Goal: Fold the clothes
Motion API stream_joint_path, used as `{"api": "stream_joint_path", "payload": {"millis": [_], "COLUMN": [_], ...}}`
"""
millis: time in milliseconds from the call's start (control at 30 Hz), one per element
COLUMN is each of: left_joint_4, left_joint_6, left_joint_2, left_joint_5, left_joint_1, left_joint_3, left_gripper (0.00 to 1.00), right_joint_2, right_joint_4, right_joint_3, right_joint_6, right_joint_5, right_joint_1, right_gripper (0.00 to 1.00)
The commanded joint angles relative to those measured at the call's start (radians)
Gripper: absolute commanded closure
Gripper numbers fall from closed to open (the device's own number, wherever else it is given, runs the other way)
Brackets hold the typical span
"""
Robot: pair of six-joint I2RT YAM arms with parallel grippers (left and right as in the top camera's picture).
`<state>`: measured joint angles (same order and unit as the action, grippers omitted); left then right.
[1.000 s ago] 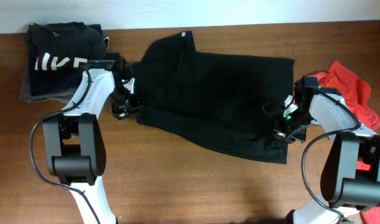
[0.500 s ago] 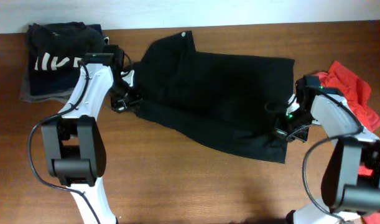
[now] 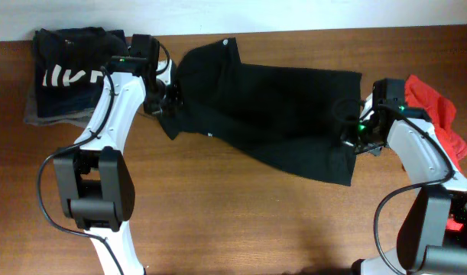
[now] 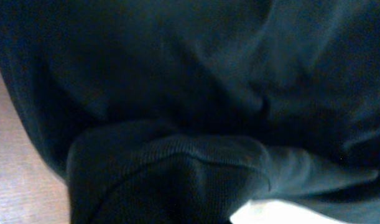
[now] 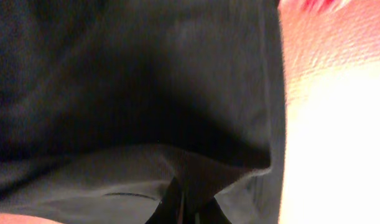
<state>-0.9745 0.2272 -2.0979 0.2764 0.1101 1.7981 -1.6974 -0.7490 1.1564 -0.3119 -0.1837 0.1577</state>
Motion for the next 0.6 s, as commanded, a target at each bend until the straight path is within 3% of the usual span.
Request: {"api": "stream_joint_path", "payload": {"millis": [0,267,400,500,567], "left_joint_4": [0.071,0.163,0.155,0.150,0.157], "left_joint_6": [-0.027,-0.080,-0.090,-0.090,-0.091], "left_joint_2": [0.035,0.024,-0.011,-0.048,-0.069], "left_joint_5": [-0.079,-0.154,-0.152,-0.150,-0.151], "left_joint_1": [-0.005,-0.005,-0.005,-0.005,-0.005], "left_joint_3": [0.022,0.022,0.022,0.022,0.022], "left_gripper": [0.99,0.98,0.91,0.73,0.67], "right_joint_2": [0.021,0.021,0.021,0.019,0.014], "right_joint_4": [0.040,0.159,0.243,0.286,0.307], "right_joint_3": [0.021,0.021,0.021,0.021,0.021], "right_joint_6": [-0.030,-0.072,-0.076,-0.076,-0.074], "right_joint_5": [0.125,0.314,0.331,0.331,0.334], "right_joint_1": [0.006,0.008,0.015,0.028,0.040], "right_gripper": [0.96,0.96,0.96,0.96,0.91]}}
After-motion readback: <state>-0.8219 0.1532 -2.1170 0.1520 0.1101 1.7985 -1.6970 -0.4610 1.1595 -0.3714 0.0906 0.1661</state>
